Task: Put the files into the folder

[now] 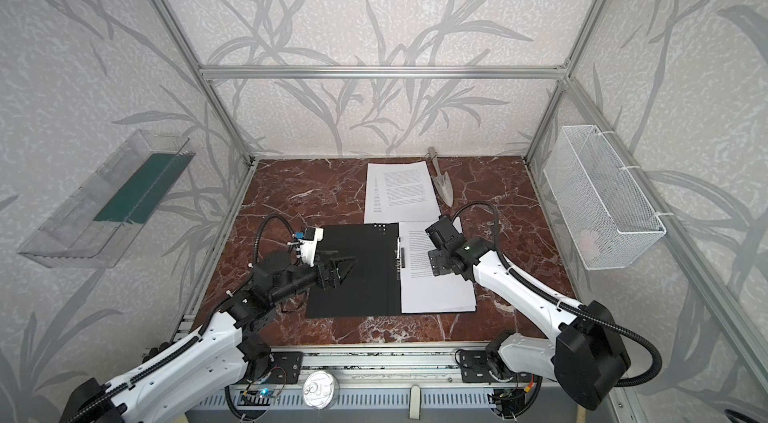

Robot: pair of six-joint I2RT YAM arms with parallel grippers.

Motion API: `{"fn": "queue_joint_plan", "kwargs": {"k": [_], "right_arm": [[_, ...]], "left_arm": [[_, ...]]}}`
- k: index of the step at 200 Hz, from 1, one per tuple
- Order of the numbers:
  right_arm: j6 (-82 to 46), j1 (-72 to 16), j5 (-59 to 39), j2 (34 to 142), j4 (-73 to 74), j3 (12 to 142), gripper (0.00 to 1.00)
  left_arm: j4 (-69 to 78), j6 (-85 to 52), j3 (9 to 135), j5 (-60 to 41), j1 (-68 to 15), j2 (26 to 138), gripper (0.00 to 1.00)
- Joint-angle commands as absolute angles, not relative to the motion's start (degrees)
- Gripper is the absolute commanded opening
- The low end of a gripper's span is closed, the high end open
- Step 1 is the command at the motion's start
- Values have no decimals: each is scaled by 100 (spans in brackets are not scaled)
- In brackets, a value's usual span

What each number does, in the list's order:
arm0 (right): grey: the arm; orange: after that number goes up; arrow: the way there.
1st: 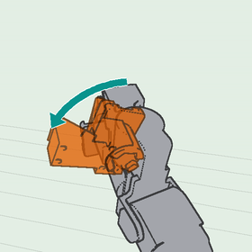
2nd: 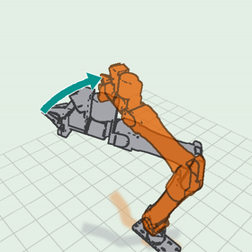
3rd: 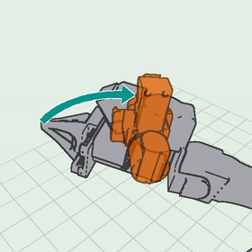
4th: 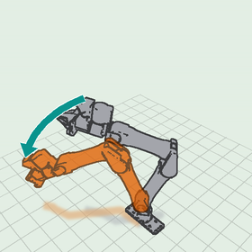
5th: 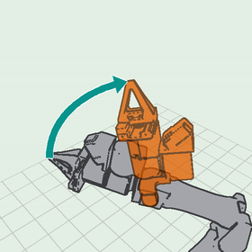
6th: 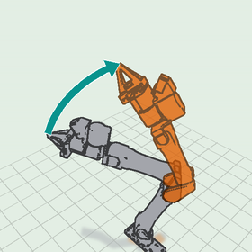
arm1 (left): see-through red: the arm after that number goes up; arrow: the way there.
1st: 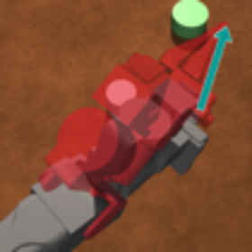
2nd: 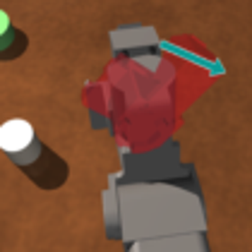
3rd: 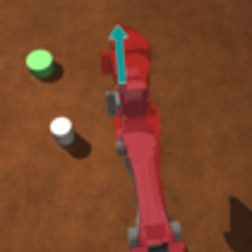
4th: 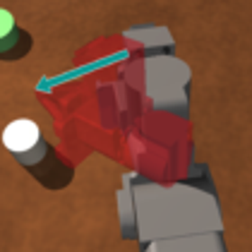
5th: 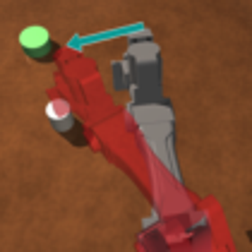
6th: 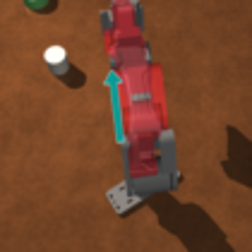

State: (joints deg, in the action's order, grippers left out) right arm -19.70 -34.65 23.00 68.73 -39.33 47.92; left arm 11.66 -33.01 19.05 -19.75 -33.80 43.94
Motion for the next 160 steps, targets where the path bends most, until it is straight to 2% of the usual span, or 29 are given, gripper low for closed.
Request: {"fn": "queue_joint_plan", "kwargs": {"k": [1,38,92,124,160], "right_arm": [[-2013,-3481,2778,6337,-3783,4722,99],[-1951,-3485,2334,5517,-3749,4790,99],[-1798,-3464,551,4495,-2154,3878,99],[-2007,-3445,-500,4581,-1038,3390,99],[-1951,-3419,-652,4606,-762,3117,99]], "left_arm": [[1386,-3369,2092,-2116,-3406,4436,99],[1208,-3480,2221,-2044,-3413,4538,99],[1754,-4138,2265,-1888,-3393,5134,99],[1072,-3938,3473,-1911,-3371,6541,97],[443,-3779,5287,-2204,-2996,8778,86]]}}
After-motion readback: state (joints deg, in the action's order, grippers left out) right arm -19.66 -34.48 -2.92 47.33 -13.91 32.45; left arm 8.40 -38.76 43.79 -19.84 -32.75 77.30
